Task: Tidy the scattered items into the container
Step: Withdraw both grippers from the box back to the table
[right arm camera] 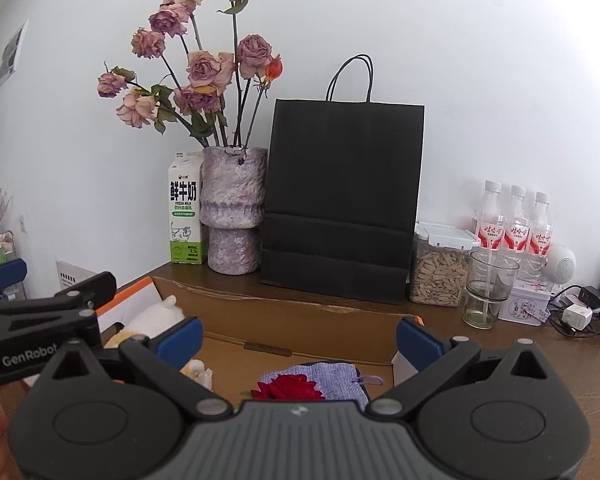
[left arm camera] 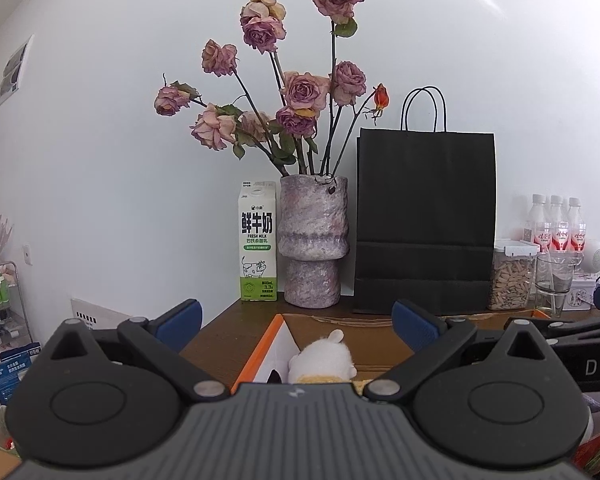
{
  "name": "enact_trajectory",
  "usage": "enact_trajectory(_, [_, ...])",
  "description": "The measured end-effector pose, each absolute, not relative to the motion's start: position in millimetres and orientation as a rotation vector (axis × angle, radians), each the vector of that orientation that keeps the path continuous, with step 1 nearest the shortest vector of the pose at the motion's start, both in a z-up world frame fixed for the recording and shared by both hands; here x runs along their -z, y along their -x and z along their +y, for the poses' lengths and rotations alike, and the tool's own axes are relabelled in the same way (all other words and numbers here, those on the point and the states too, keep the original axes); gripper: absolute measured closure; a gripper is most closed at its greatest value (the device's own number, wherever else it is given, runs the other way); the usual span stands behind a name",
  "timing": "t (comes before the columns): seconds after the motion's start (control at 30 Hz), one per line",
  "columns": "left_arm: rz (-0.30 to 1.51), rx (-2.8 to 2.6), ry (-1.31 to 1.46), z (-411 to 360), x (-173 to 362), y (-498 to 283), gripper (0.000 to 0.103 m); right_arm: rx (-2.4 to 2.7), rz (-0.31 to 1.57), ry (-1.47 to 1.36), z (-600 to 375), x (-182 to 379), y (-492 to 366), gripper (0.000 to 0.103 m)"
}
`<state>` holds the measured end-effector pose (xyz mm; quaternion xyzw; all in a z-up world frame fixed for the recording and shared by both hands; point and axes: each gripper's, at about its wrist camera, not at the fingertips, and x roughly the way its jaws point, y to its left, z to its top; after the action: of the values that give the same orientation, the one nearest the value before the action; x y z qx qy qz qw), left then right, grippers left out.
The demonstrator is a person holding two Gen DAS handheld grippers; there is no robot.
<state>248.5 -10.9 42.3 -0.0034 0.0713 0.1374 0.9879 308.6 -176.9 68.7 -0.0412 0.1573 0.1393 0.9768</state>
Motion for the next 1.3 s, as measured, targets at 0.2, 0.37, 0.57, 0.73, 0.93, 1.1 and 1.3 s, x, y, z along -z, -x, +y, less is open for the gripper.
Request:
enact_trajectory(0.2, [0.177,-0.276,0.013,-6.8,-42.1,-243.1,0.000,-0.278,0.319,0.096,-176.2,-62.7,-304.0,0.000])
enact_trajectory(0.37, [0.171,-0.262,0.008,-5.5,-42.0,-234.9,0.000,-0.266,0.304,0.102,-177.5,-61.7,-297.6,0.000])
enact_trajectory(0.57, [0.181,-0.235,-0.007,-4.3,-37.3,-224.1,0.000,-0.252,0.284,0.152,-176.8,-54.5,-283.6,0.000])
enact_trajectory(0.73, [0.186,-0.218,0.003,1.1,-36.8,-216.3,0.000,-0.253,0.279,0.165,-184.2,-51.8,-269.8,0.000])
enact_trajectory(0.93, [0.201,-0.213,0.016,9.7,-35.8,-207.5,0.000,-0.252,0.242,0.141,-198.7,-58.6,-252.9,0.000])
enact_trajectory(1.1, [0.224,-0.189,0.024,14.5,-32.5,-197.0,0.000,-0.247,0.246,0.125,-216.0,-53.2,-239.2,0.000])
enact_trajectory(1.3, [0.207,-0.160,0.009,14.1,-29.9,-177.1,0.000,-0.235,0.290,0.099,-240.0,-37.2,-223.1,0.000])
